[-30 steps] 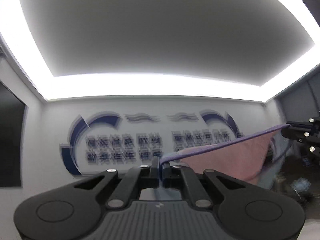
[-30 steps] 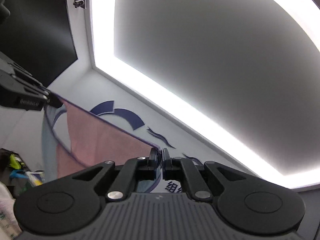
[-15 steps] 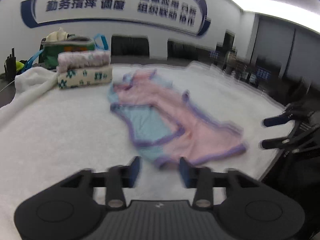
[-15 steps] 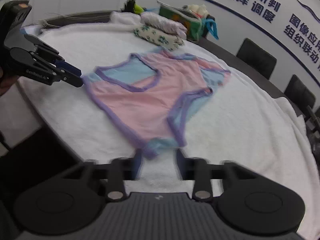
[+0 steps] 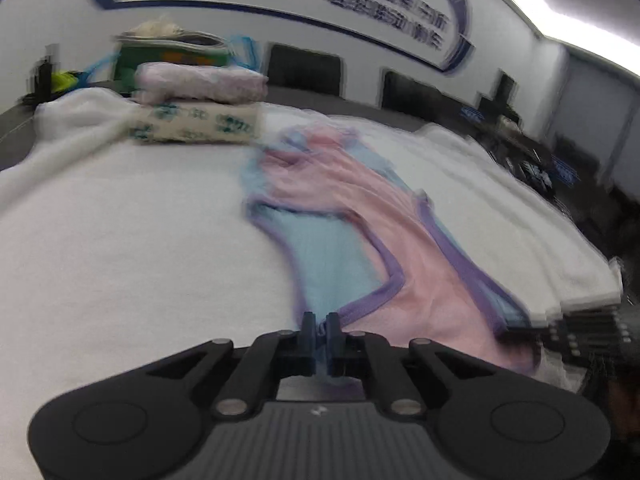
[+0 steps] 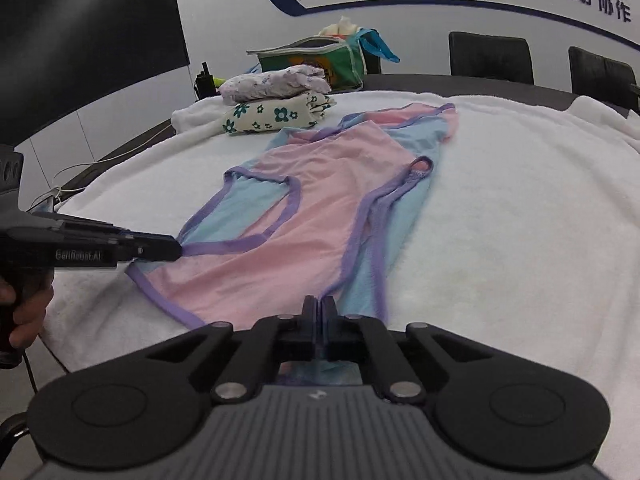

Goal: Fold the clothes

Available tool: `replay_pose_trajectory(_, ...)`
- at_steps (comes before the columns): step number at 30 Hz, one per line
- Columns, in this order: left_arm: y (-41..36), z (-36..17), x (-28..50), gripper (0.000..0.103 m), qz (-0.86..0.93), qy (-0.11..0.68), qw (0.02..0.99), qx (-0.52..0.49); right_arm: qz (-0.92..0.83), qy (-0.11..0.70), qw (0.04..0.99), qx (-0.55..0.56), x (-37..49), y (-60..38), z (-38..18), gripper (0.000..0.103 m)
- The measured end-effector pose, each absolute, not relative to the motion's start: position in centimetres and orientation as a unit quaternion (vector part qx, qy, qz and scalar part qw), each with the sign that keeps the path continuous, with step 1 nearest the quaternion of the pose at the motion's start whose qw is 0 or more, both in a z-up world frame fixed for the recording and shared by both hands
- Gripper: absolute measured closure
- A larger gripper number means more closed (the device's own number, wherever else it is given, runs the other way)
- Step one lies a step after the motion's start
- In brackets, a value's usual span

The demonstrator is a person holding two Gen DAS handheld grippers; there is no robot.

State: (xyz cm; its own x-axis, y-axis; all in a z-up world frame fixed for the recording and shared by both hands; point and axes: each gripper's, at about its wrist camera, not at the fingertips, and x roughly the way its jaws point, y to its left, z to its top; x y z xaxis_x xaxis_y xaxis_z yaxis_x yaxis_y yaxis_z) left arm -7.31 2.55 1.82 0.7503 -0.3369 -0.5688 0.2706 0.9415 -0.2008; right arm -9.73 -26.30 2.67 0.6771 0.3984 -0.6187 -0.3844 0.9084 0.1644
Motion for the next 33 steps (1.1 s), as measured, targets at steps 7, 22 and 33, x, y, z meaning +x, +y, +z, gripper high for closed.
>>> replay_pose_trajectory(7, 7.8, 3.5, -6.3, 0.087, -0.029, 0.270, 0.958, -0.094, 0.351, 0.343, 0.871, -0.005, -13.2, -18.4, 3.8, 0.094)
replay_pose_trajectory(22, -7.2, 1.6, -11.4, 0.060, -0.225, 0.293, 0.929, 0.019, 0.113, 0.346, 0.921, 0.136, 13.0, -33.3, 4.8, 0.053)
replay_pose_trajectory(33, -10.3, -0.3, -10.7, 0.101, -0.227, 0.288, 0.926, 0.090, 0.074, 0.396, 0.910, 0.100, 20.8, -31.9, 1.6, 0.103)
